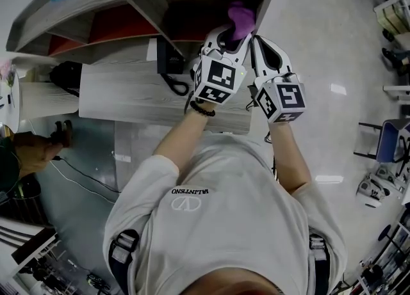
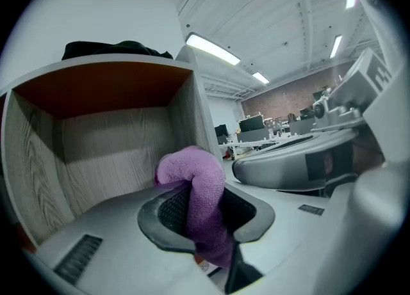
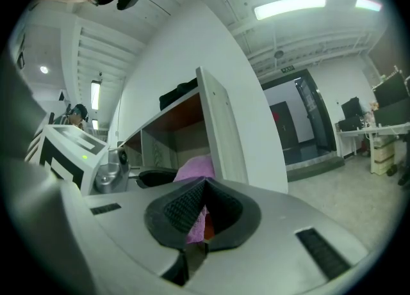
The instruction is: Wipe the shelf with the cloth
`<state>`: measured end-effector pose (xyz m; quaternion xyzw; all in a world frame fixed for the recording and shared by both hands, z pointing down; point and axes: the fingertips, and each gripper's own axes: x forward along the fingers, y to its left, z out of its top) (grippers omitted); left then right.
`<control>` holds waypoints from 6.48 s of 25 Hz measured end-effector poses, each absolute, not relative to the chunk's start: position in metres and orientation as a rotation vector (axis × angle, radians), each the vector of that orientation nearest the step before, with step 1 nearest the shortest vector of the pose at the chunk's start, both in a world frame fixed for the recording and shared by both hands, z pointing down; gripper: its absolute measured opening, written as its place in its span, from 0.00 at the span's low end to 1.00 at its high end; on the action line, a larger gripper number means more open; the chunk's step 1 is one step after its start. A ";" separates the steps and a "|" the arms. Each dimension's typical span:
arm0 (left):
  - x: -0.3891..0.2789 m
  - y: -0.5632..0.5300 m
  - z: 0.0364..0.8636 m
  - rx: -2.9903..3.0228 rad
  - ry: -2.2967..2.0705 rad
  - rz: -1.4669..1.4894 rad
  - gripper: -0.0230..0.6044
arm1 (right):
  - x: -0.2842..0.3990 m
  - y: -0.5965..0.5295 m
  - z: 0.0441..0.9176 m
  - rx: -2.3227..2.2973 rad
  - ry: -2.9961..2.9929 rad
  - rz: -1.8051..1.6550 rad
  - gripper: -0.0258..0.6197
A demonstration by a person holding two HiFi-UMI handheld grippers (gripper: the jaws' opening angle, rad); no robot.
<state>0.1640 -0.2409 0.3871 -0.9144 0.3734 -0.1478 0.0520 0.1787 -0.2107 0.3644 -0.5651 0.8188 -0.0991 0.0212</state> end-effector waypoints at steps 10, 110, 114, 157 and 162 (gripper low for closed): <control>0.164 -0.240 0.352 -2.746 1.145 -0.376 0.20 | 0.180 -0.205 0.337 -1.742 2.533 -0.242 0.04; 0.007 -0.282 0.257 -2.709 1.492 0.102 0.20 | 0.080 -0.232 0.328 -1.705 2.589 -0.231 0.04; -0.007 -0.288 0.258 -2.705 1.537 0.139 0.20 | 0.075 -0.236 0.333 -1.711 2.599 -0.245 0.04; -0.021 -0.286 0.344 -2.758 1.653 -0.012 0.20 | 0.069 -0.243 0.380 -1.731 2.631 -0.366 0.04; -0.021 -0.289 0.362 -2.763 1.668 -0.066 0.20 | 0.067 -0.245 0.384 -1.728 2.641 -0.371 0.04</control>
